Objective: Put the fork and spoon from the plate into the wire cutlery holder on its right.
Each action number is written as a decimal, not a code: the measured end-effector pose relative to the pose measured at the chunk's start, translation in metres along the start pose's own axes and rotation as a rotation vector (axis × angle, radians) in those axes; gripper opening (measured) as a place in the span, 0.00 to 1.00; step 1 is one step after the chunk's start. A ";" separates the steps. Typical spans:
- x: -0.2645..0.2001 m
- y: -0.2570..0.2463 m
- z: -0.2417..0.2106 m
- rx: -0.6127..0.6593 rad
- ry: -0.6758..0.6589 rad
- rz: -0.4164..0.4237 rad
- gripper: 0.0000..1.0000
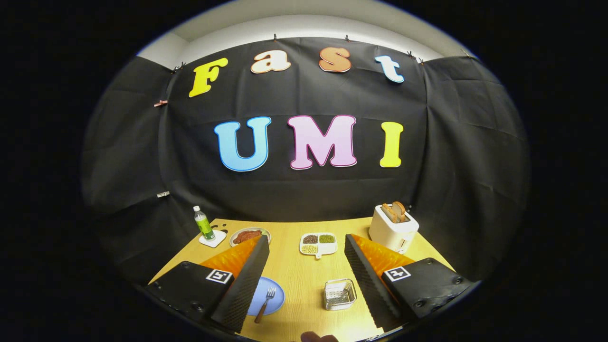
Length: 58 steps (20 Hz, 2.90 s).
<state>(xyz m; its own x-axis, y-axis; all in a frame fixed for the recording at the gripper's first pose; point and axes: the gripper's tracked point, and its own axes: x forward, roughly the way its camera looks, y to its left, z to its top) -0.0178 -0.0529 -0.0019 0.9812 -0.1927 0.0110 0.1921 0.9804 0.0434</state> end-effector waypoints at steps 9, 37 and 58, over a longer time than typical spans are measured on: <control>0.029 0.058 -0.077 0.047 0.261 0.140 0.99; 0.078 0.123 -0.366 -0.141 1.012 0.212 0.32; 0.006 0.030 -0.279 -0.080 1.142 0.401 0.08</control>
<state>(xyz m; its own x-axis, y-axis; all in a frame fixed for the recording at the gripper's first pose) -0.0007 -0.0130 -0.2791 0.4154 0.2324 -0.8794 -0.1686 0.9697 0.1767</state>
